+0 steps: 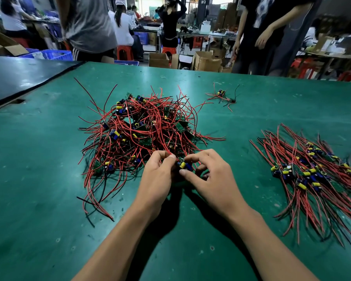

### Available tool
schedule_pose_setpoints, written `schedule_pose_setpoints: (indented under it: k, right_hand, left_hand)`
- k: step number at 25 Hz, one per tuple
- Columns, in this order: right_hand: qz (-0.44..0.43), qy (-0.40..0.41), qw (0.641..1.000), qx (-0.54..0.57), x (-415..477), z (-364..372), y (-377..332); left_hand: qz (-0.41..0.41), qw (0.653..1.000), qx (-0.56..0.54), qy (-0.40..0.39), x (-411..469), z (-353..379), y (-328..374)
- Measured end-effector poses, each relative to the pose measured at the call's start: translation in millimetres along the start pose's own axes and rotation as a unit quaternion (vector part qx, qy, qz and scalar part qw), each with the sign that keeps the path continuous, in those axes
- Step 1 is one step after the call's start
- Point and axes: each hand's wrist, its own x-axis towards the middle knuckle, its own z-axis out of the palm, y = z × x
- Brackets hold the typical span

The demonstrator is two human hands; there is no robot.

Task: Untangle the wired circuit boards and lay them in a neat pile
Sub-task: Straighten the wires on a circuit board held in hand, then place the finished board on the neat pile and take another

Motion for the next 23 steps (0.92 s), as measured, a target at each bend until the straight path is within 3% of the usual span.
schedule_pose_setpoints:
  k: [5,6,8,10,12,14,17,19,23]
  right_hand:
    - [-0.038,0.084,0.995,-0.031,2.7,-1.6,4.1]
    - [-0.009,0.131,0.99,-0.05,5.0,-7.6,7.4]
    - [0.102,0.197,0.969,-0.112,11.4,-27.1,19.2]
    - [0.226,0.164,0.941,-0.19,15.0,-47.5,32.3]
    - [0.292,0.1,0.909,-0.279,14.0,-57.5,36.0]
    - [0.274,0.072,0.904,-0.319,12.6,-53.8,30.8]
    - [0.154,0.018,0.954,-0.257,11.7,-36.2,13.2]
    - [0.117,-0.057,0.962,-0.241,8.6,-21.0,7.2]
    - [0.222,-0.041,0.925,-0.305,10.4,-28.2,14.6]
  left_hand:
    - [-0.016,0.997,-0.07,-0.02,-0.4,-1.1,5.2]
    - [-0.003,0.998,-0.059,-0.014,-0.1,-2.4,4.5]
    - [0.075,0.993,0.084,0.035,3.7,-8.8,-2.7]
    - [0.142,0.959,0.239,0.061,7.1,-12.8,-9.1]
    - [0.17,0.927,0.329,0.054,9.2,-11.6,-13.9]
    - [0.181,0.912,0.364,0.044,10.2,-7.9,-15.0]
    - [0.189,0.904,0.381,0.039,11.4,-6.2,-14.5]
    - [0.18,0.906,0.38,0.039,13.5,-7.4,-13.4]
    - [0.158,0.923,0.348,0.042,15.8,-8.9,-12.8]
